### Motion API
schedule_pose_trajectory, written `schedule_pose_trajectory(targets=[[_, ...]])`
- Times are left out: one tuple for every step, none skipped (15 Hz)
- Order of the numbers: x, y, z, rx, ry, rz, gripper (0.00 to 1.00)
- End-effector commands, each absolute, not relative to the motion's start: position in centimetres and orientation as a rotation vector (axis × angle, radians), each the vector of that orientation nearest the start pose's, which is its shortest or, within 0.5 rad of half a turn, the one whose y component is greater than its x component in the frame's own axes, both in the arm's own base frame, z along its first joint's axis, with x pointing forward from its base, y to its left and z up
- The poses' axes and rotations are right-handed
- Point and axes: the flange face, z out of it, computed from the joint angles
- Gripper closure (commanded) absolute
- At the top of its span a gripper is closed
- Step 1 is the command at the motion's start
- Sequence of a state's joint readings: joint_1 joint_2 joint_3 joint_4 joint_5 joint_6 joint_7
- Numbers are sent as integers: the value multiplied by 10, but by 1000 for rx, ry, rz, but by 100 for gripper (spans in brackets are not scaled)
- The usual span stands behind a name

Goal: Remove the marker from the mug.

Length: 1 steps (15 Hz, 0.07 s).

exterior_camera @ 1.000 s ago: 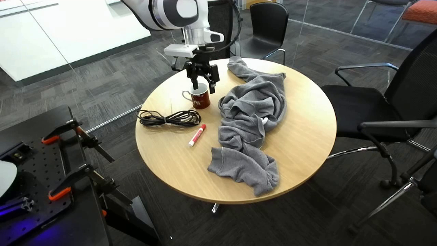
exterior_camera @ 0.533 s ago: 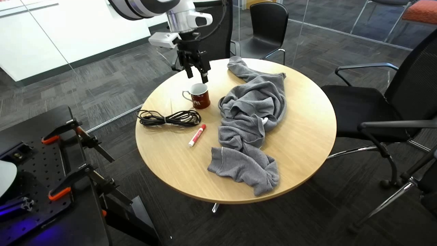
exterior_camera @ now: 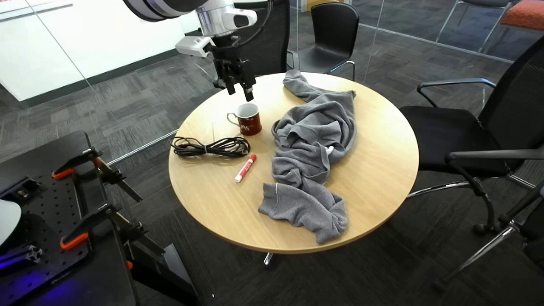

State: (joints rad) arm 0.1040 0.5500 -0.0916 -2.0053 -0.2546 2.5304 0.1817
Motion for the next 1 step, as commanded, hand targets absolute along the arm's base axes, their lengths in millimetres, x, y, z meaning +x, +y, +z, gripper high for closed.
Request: schedule_pose_trajectory(targets=[[602, 11, 177, -3333, -91, 14, 0]])
